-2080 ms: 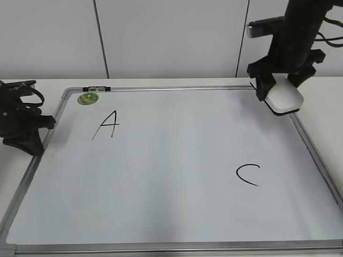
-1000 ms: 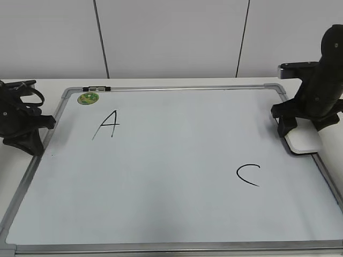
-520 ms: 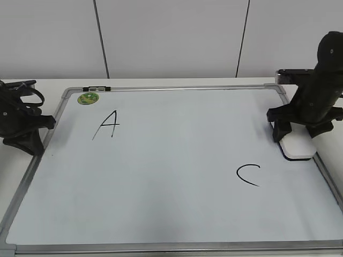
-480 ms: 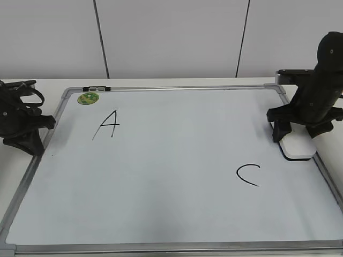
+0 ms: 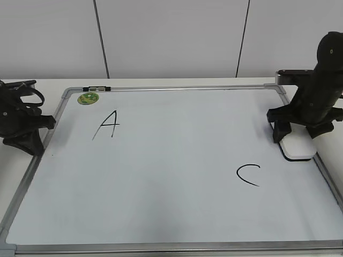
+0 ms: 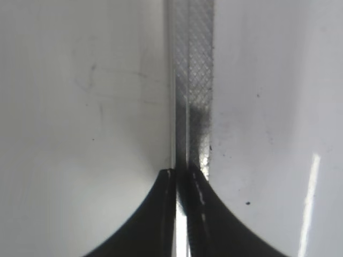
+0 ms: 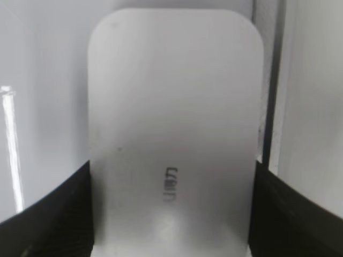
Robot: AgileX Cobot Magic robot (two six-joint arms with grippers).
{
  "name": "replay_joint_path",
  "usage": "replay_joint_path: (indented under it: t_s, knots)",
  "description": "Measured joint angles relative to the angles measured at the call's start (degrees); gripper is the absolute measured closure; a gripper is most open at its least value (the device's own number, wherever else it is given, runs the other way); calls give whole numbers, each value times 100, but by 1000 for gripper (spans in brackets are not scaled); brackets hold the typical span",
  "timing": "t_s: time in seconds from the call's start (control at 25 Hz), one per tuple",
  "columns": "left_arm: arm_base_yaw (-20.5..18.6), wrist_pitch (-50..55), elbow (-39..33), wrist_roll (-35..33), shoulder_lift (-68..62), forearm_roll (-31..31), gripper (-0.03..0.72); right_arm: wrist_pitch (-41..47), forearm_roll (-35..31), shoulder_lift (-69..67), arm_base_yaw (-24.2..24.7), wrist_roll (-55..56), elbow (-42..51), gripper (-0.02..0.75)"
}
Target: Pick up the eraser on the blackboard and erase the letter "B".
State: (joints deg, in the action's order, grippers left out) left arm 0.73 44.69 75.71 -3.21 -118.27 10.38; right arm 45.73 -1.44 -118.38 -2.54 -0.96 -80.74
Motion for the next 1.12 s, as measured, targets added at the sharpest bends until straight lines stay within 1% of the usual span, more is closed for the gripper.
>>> replay_joint_path:
  t_s: [0.2,0.4,0.52,0.6,0.72,0.8,1.0,1.12]
  knots:
    - [0,0,0,0,0,0,680,214,61,0,0,0,0,146]
    - [0,10,0,0,0,0,663,518,144,0,0,0,-212,139]
    - [0,58,25,0,0,-12,615,852,144,0,0,0,-548,139]
    - [0,213,139,0,-48,-38,555,1135,186,0,0,0,-848,140]
    - [0,615,480,0,-62,-69,442,1464,197,67,0,0,-1197,142]
    - [0,881,825,0,-62,-79,398,1659,197,191,0,0,-1372,142]
    - [0,1684,1504,0,-39,-90,374,1989,197,769,0,-37,-1592,142]
    - [0,2109,1723,77,135,-90,372,2292,197,1170,0,-64,-1615,143]
